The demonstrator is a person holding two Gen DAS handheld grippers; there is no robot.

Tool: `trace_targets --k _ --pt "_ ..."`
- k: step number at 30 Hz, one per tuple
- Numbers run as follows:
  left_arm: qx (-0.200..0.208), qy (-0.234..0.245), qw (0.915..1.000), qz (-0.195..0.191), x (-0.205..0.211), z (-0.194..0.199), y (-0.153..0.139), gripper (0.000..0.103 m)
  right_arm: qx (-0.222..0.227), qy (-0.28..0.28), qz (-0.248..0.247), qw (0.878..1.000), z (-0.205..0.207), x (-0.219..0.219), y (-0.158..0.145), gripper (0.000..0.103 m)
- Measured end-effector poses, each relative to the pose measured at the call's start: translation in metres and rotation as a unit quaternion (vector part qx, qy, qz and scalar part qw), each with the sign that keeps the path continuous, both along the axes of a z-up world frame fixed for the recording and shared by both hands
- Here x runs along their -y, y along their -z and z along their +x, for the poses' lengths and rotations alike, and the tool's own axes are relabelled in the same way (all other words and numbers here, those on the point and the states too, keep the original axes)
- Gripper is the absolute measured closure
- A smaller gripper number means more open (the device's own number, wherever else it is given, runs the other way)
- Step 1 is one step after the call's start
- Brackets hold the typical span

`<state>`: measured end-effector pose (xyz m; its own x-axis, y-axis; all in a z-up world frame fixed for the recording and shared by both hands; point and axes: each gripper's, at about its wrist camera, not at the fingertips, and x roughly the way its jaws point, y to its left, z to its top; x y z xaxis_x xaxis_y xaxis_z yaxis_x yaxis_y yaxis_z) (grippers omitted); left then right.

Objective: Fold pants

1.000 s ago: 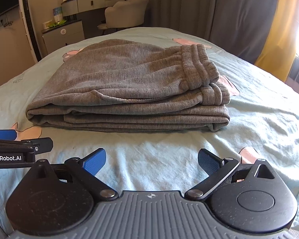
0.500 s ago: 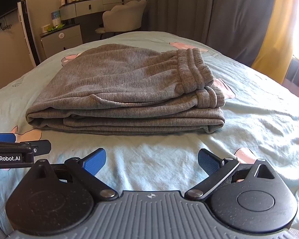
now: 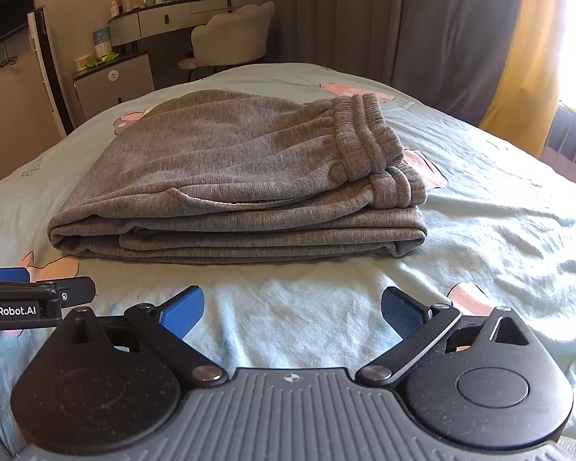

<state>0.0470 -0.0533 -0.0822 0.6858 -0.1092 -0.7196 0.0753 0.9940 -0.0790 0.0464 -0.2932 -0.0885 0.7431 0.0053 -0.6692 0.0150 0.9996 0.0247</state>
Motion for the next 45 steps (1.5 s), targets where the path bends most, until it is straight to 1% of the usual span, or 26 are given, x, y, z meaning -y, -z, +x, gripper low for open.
trace_targets --k 16,23,26,30,40,45 --pt "0.003 0.004 0.9999 -0.010 -0.0009 0.0001 -0.0008 0.002 -0.002 -0.002 -0.001 1.000 -0.0006 -0.0014 0.0004 0.004" --pt "0.007 0.012 0.9999 -0.007 0.0009 -0.0017 -0.0024 0.002 -0.004 0.000 -0.005 1.000 -0.0003 -0.0024 0.0007 0.004" --pt "0.014 0.017 0.9996 -0.015 0.0002 -0.0038 -0.0035 0.002 -0.004 -0.002 -0.008 1.000 -0.0002 -0.0028 0.0007 0.004" --pt "0.026 0.017 0.9994 -0.014 -0.0001 -0.0060 -0.0051 0.002 -0.004 -0.002 -0.012 1.000 -0.0003 -0.0037 0.0007 0.004" --pt "0.025 0.024 0.9992 -0.018 0.0002 -0.0073 -0.0049 0.002 -0.008 0.006 -0.006 1.000 0.0006 -0.0013 0.0014 0.004" --pt "0.025 0.035 0.9990 -0.011 0.0046 -0.0075 -0.0038 0.002 -0.010 0.004 -0.008 1.000 0.0014 -0.0024 0.0024 0.004"
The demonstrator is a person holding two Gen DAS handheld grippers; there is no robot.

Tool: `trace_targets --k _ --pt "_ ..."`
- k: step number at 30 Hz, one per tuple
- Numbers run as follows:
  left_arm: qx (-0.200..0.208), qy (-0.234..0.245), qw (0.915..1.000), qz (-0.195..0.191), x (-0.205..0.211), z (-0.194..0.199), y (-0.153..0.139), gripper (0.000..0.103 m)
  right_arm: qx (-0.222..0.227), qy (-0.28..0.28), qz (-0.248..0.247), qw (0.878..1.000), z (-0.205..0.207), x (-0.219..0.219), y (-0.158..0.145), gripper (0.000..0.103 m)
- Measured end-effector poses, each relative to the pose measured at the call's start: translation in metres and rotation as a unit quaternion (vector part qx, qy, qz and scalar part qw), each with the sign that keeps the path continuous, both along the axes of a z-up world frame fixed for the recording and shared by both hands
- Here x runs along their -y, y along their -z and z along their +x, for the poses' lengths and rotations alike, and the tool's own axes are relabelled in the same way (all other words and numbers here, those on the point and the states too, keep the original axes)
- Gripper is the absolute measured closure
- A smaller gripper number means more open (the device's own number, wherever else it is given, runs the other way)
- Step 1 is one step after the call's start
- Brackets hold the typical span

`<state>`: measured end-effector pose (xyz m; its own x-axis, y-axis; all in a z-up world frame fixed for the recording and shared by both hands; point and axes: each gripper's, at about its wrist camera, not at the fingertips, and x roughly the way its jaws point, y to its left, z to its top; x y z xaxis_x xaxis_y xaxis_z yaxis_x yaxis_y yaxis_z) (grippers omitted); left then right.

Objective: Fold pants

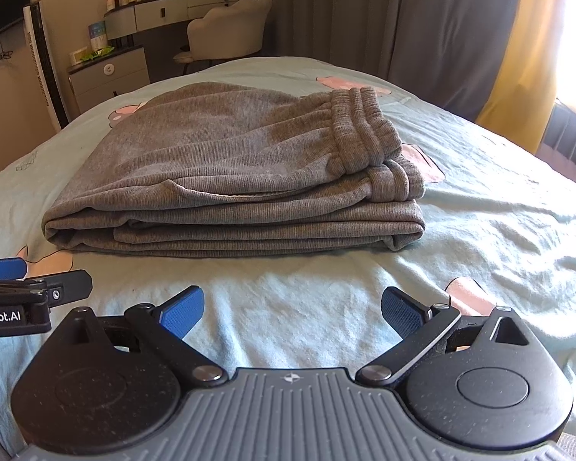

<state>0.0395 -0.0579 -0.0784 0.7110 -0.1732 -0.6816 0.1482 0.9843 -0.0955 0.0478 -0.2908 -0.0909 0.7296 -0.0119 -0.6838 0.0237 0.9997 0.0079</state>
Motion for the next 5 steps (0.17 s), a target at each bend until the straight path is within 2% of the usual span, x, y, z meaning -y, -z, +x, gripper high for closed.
trace_targets --k 5 --pt "-0.005 0.004 1.0000 0.003 0.0018 0.0005 0.0012 0.002 -0.001 0.000 0.002 1.000 0.0005 0.0004 0.0003 0.004"
